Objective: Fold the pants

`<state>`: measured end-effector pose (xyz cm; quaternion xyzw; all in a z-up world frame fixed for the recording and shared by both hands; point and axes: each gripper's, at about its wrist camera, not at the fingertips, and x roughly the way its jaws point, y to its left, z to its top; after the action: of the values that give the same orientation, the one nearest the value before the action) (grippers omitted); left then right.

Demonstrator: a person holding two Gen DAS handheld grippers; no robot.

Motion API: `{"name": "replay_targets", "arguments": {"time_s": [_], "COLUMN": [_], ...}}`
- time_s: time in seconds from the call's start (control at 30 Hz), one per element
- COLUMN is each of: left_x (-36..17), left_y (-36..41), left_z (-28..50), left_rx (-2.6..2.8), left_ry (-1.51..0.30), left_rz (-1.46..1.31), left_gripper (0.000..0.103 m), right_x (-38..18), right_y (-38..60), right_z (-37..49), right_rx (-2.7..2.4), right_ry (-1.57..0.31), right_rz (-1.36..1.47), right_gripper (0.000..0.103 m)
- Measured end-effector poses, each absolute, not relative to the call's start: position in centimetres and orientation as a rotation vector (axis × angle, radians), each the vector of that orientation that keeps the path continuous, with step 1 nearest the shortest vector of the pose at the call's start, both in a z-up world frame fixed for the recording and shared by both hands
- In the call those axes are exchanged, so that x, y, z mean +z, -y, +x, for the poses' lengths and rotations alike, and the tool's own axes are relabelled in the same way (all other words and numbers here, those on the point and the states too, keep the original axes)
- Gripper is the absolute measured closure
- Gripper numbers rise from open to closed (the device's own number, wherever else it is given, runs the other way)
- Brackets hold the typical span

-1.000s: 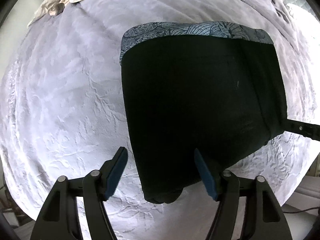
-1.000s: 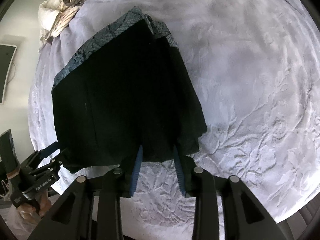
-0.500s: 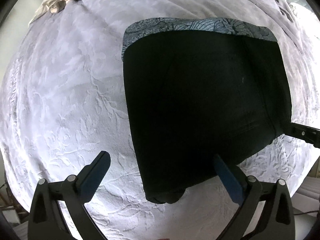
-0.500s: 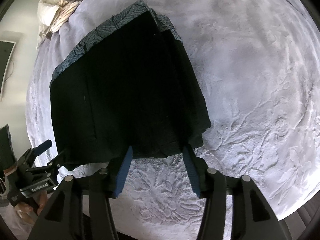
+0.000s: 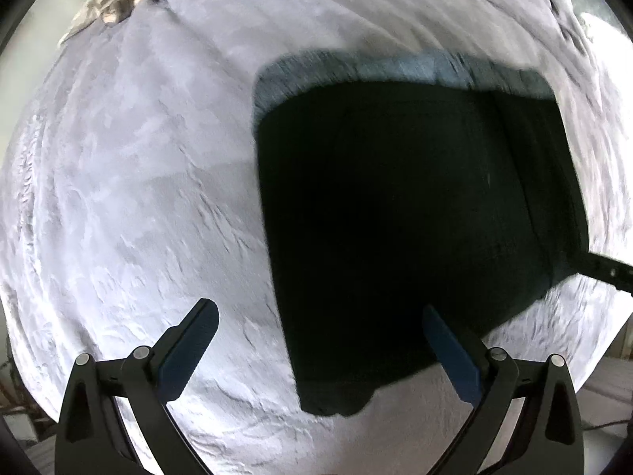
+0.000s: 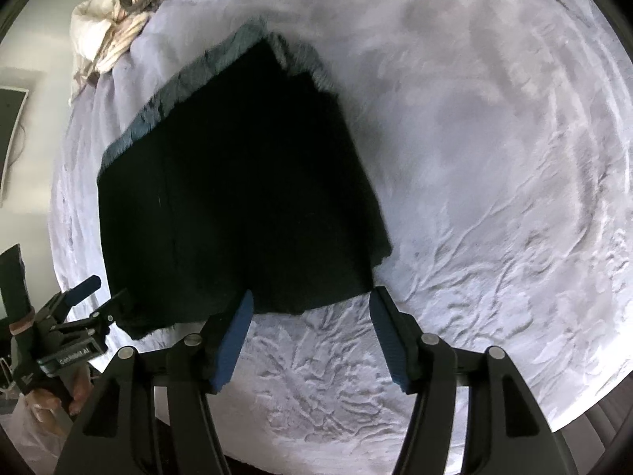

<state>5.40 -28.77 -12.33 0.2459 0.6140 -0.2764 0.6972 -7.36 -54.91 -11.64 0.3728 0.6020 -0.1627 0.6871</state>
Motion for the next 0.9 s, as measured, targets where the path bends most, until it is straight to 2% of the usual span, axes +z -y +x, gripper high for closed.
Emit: {"name": "replay_targets", "arguments": {"time_s": [0.23,0.33,0.47,0.5,0.53,0.6,0.67,0.9], "left_x": [-12.0,-13.3,-14.2,-14.2,-14.1,-14.0,-14.4,-14.6], "left_y": [28.9,29.2,30.3,30.5,30.7,31.2,31.6,32.2], "left_z": [13.0,15.7,16.5,15.9,15.9,15.9,16.1,16.4], "left_rx": [-0.518,-0.495,-0.491,-0.492,-0.496,-0.5,-0.502,-0.492], "left_ry": [-1.376,-1.432,-1.425,-1.418,-1.411,-1.406,-1.416,-1.431], "left_rz": [0.367,0.295,0.318,0.325,0.334,0.335,0.315,0.297], "left_gripper": [0.0,0.0,0.0,0.0,0.0,0.0,0.0,0.0], "right_x": [-10.0,-9.8,-10.1,-10.4,-10.8,-11.5,-11.9,-13.7], "right_y": [58.7,60.0,61.5,61.9,62.0,62.3,62.4,62.7], "right_z": [-5.2,-2.8,0.7,1.5,2.3,3.6,4.1,3.2], "right_rx": [-0.353,-0.327,-0.284,-0.275,-0.267,-0.284,-0.303,-0.36], "right_ry": [-1.252,-1.223,-1.186,-1.184,-1.191,-1.233,-1.252,-1.257], "right_rz": [0.812,0.784,0.79,0.799,0.807,0.785,0.761,0.792], "right_gripper": [0.038,0.038,0.038,0.044,0.071,0.08,0.086,0.085]}}
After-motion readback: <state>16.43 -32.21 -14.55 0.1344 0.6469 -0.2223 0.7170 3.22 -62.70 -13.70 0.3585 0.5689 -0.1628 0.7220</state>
